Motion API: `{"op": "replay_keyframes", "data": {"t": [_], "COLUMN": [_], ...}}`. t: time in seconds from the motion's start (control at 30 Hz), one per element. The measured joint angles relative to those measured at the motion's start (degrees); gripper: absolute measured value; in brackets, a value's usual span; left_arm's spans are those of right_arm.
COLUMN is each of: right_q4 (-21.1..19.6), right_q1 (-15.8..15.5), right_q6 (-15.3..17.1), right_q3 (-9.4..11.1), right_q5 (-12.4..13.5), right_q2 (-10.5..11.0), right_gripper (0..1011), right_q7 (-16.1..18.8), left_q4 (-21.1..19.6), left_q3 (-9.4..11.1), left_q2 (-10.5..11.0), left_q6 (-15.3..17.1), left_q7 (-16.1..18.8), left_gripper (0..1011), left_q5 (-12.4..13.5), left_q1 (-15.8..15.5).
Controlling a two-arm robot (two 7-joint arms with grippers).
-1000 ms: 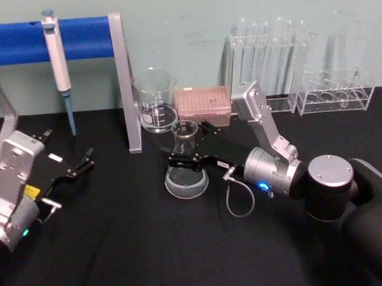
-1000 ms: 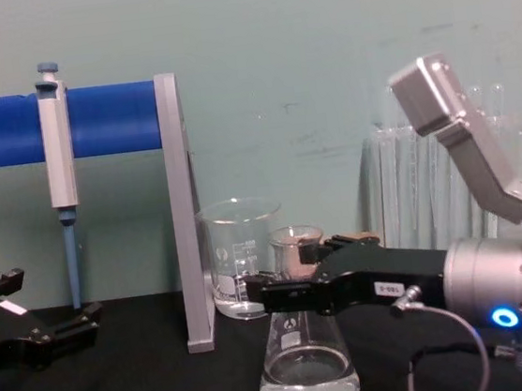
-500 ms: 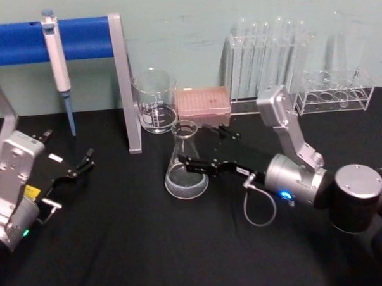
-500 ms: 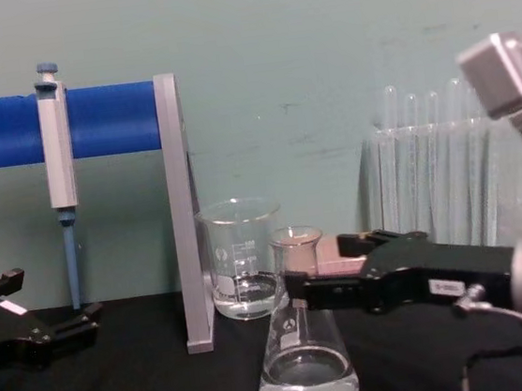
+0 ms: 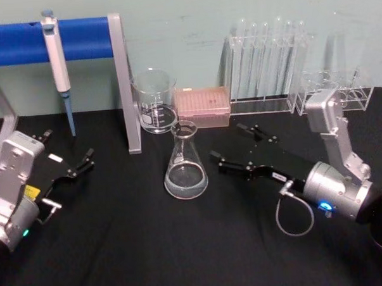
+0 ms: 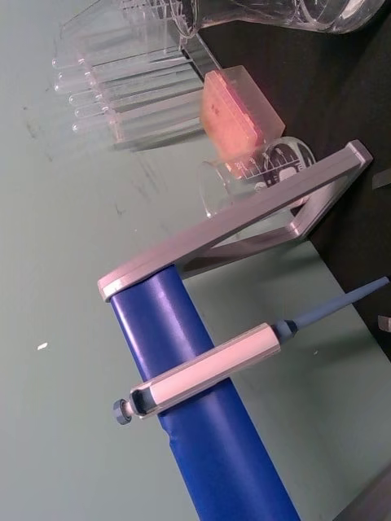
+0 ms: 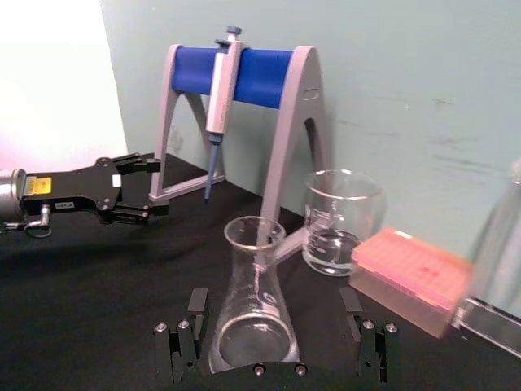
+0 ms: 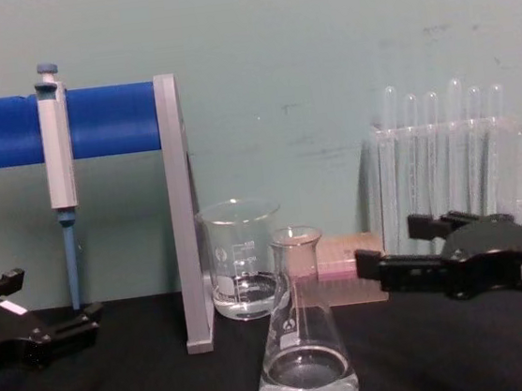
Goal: Grasp the erlenmeyer flask with one hand, shake it three times, then place it back.
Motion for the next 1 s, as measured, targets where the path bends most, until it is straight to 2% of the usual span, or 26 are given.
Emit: {"op": "replay_keyframes", "data": {"t": [0.17, 0.33, 0.37, 0.43, 0.47, 0.5, 0.7, 1.0], "right_q4": [-2.2, -2.8, -2.8, -2.4, -2.4, -1.9, 0.9, 4.2], "right_q1": [-1.9, -2.9, -3.2, -3.4, -3.4, -3.4, -3.0, -2.7], "right_q6": [0.0, -0.5, -0.9, -1.1, -1.1, -1.2, -1.2, -0.9], "right_q3": [1.7, 3.3, 4.3, 5.0, 5.0, 5.5, 6.5, 6.9], "right_q5": [0.4, -0.1, -1.1, -2.2, -2.2, -3.0, -6.1, -8.6], "right_q2": [1.1, 0.6, -0.3, -1.6, -1.6, -2.6, -5.8, -7.7], "right_gripper": [1003, 1003, 1002, 1002, 1002, 1003, 1002, 1002], "right_q7": [-2.0, -5.4, -8.0, -10.7, -10.7, -12.7, -18.3, -20.2], "left_q4": [0.0, 0.0, 0.0, 0.0, 0.0, 0.0, 0.0, 0.0], "left_q3": [0.0, 0.0, 0.0, 0.0, 0.0, 0.0, 0.0, 0.0], "left_q2": [0.0, 0.0, 0.0, 0.0, 0.0, 0.0, 0.0, 0.0], "left_q6": [0.0, 0.0, 0.0, 0.0, 0.0, 0.0, 0.0, 0.0], "left_q7": [0.0, 0.0, 0.0, 0.0, 0.0, 0.0, 0.0, 0.0], "left_gripper": [1001, 1001, 1001, 1001, 1001, 1001, 1001, 1001], "left_q5": [0.0, 0.0, 0.0, 0.0, 0.0, 0.0, 0.0, 0.0], "left_q1": [0.0, 0.0, 0.0, 0.0, 0.0, 0.0, 0.0, 0.0]}}
